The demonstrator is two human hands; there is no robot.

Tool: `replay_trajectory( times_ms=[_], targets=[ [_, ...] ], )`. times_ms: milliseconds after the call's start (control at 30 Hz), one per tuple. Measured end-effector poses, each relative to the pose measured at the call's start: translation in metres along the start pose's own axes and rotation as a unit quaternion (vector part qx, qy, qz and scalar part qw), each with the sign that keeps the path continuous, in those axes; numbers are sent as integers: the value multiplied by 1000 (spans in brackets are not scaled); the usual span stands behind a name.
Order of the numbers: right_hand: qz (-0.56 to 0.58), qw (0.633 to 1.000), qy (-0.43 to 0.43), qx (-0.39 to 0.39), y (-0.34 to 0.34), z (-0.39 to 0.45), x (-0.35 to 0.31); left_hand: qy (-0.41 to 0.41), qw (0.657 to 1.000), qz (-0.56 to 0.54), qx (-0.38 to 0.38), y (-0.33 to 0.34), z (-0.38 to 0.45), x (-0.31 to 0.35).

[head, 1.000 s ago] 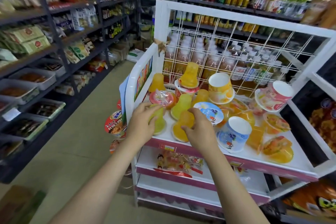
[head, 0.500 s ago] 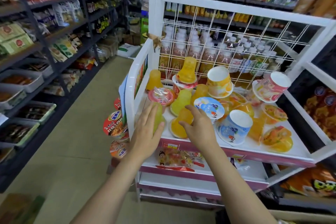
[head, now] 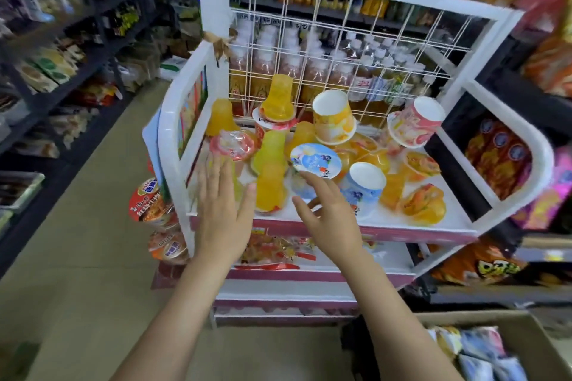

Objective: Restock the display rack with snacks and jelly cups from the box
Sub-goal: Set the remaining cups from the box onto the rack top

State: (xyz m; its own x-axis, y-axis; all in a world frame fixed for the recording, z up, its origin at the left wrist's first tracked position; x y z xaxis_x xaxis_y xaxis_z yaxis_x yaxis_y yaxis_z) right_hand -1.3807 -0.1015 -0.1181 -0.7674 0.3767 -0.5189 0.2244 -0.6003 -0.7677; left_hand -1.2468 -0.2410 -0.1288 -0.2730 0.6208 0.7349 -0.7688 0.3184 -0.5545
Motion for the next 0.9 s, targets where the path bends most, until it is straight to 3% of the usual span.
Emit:
replay_trajectory(
  times_ms=[133, 267, 400, 533, 700, 900],
  targets=[
    [-39, 991, 41, 118, -72, -64, 58, 144, 987, -62, 38, 26, -34, 89],
    [-100, 977, 145, 121, -132, -149, 163, 208, 974, -51, -78, 143, -89, 148],
    [-128, 962, 240, 32, -146, -241, 297, 143, 945, 44, -290, 307, -179, 155],
    [-79, 935, 343, -48, -138, -344, 431, 102, 906, 78, -403, 437, -293, 145],
    [-15, 902, 419, -104, -110, -451, 550, 13, 885, 118, -451, 526, -407, 118],
    [25, 873, 447, -194, -41, -510, 632, -68, 887, 151, -430, 586, -477, 90]
  ],
)
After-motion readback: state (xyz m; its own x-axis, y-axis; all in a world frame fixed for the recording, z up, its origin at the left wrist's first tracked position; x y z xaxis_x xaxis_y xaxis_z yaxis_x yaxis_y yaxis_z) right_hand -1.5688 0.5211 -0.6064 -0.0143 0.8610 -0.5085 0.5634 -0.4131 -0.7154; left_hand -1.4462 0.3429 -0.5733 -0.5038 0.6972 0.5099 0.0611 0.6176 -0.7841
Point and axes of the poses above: each hand's wrist, its own z-axis towards the middle knuckle, its own y-axis out of the palm, x = y × z, the point moved 7 cm from there along z, towards the middle knuckle, and after that the axes turned 6 degrees about -z, right-handed, at the moved point
